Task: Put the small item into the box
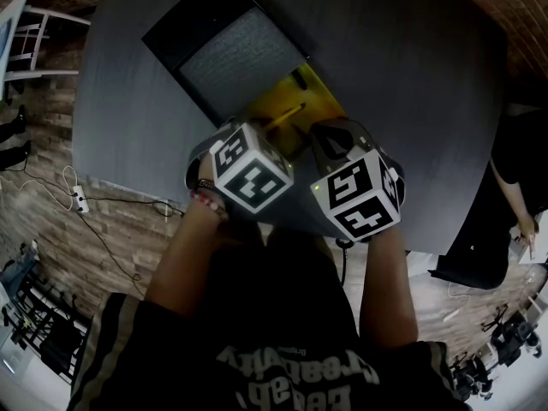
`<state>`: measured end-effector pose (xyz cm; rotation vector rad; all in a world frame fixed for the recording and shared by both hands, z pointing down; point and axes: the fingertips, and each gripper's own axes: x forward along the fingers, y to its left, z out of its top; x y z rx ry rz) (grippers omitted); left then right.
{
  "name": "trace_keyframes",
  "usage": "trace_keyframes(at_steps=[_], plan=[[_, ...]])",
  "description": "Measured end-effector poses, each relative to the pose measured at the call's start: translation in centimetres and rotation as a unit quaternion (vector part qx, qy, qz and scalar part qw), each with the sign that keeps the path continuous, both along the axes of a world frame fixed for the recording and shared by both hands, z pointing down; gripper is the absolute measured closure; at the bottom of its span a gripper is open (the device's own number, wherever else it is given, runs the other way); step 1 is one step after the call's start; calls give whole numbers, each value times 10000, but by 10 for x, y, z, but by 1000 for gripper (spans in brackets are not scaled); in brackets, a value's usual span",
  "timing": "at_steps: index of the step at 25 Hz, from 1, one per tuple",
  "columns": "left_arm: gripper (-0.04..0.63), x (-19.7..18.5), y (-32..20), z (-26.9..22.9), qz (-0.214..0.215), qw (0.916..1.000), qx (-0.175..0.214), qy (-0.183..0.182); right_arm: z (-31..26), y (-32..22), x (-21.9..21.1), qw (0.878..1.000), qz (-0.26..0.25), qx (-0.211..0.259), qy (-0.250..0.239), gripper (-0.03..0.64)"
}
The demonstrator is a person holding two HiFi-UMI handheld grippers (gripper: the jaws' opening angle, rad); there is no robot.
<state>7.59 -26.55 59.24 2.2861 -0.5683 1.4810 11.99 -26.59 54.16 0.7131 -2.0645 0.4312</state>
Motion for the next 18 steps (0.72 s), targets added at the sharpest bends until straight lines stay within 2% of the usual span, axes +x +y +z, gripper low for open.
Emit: trace_keyframes(at_steps=[1,3,18], plan=[[500,2,2,0,-10,9999,-72,73,0,1,0,10000,-7,1,2,611],[364,6,7,2,18,9997,-188,155,1,2,-1,10000,-26,-6,9,611],[336,4,16,4,66,9998,-161,77,-1,12,-2,10000,-40,-3,45,611]])
